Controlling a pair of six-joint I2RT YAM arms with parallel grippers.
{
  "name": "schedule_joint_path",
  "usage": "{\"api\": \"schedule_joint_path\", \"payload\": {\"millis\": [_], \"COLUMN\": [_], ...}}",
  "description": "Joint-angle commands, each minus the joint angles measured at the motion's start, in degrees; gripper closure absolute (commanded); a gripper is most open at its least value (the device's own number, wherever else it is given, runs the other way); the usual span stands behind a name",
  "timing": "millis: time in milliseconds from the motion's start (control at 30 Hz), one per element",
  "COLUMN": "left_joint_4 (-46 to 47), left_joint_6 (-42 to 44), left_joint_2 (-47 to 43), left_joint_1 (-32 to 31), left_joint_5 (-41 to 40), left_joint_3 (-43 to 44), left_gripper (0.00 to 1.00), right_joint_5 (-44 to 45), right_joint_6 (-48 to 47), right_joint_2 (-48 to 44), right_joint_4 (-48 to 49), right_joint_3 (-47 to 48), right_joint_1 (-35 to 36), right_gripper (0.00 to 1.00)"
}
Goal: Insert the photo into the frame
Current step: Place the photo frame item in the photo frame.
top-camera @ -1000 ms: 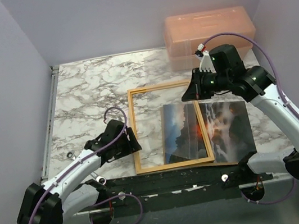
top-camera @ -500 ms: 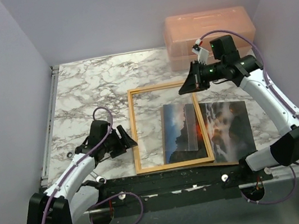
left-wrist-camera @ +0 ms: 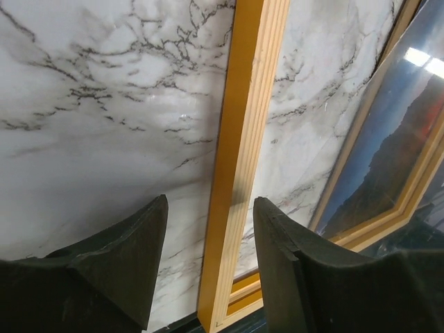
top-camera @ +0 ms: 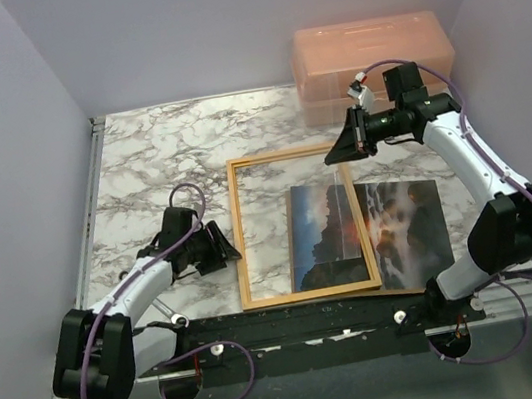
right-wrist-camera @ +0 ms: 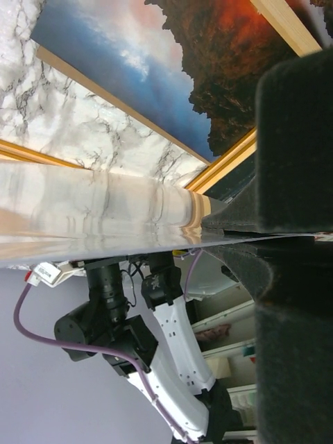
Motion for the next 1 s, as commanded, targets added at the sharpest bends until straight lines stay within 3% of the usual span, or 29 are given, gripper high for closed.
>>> {"api": "schedule_joint_path", "payload": {"millis": [0, 367, 633, 967], "left_joint_4": [2.32, 4.2, -1.5, -5.7], "left_joint_6": [2.93, 3.2, 5.16, 8.46], "left_joint_2": [4.54, 11.35, 12.54, 11.83], "left_joint_1": [0.3, -0.03, -2.61, -3.48], "left_joint_5": [-0.3, -0.82, -7.13, -9.0], "left_joint_3": [3.81, 5.26, 8.24, 10.66], "left_gripper": [0.48, 0.53, 0.6, 0.82], "right_joint_5": [-0.39, -0.24, -0.8, -2.2], "right_joint_6": [-2.32, -2.8, -3.28, -1.98], "right_joint_2": [1.21, 2.03, 1.73, -0.47], "right_joint_4": [-0.54, -0.34, -0.48, 2.59], "right_joint_3": [-0.45, -2.79, -4.01, -8.64], "right_joint_1": [-0.27, -0.21, -0.18, -0.18], "right_gripper": [0.99, 0.99, 0.99, 0.99]}}
